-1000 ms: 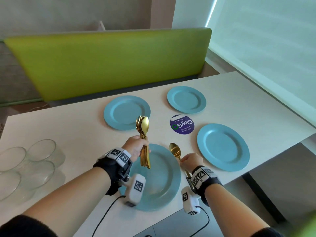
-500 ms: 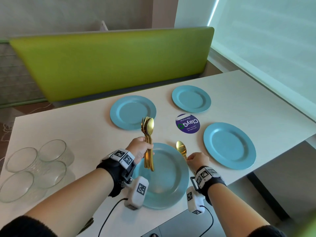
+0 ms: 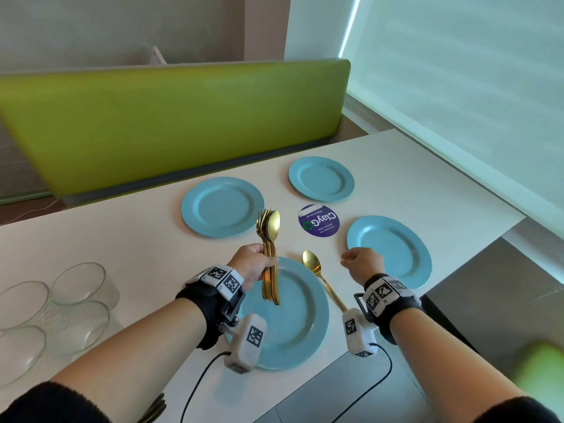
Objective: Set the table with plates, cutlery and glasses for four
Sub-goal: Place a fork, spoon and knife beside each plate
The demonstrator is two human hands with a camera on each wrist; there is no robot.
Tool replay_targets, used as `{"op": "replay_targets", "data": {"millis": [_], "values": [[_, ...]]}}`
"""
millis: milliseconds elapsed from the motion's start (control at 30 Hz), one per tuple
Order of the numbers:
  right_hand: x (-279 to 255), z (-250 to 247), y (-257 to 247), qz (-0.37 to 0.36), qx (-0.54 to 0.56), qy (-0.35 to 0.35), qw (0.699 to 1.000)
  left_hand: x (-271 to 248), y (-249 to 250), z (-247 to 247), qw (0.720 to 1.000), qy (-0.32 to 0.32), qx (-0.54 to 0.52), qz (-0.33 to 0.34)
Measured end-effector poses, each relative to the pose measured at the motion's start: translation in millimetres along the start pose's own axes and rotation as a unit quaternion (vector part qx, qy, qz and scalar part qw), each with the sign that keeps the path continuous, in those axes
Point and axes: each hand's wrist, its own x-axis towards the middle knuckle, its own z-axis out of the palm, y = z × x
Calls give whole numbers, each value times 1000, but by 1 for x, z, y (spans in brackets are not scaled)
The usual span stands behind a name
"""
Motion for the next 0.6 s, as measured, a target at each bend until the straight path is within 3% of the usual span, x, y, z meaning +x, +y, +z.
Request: {"op": "replay_targets", "data": {"millis": [100, 300, 600], "values": [[-12, -14, -10, -14, 70, -17, 997, -1, 3, 16, 1000, -26, 14, 8], [-41, -18, -29, -32, 180, -118, 976, -3, 10, 59, 993, -108, 54, 18], [-9, -31, -14, 65, 333, -86, 937, 23, 27, 107, 986, -143, 78, 23]]}}
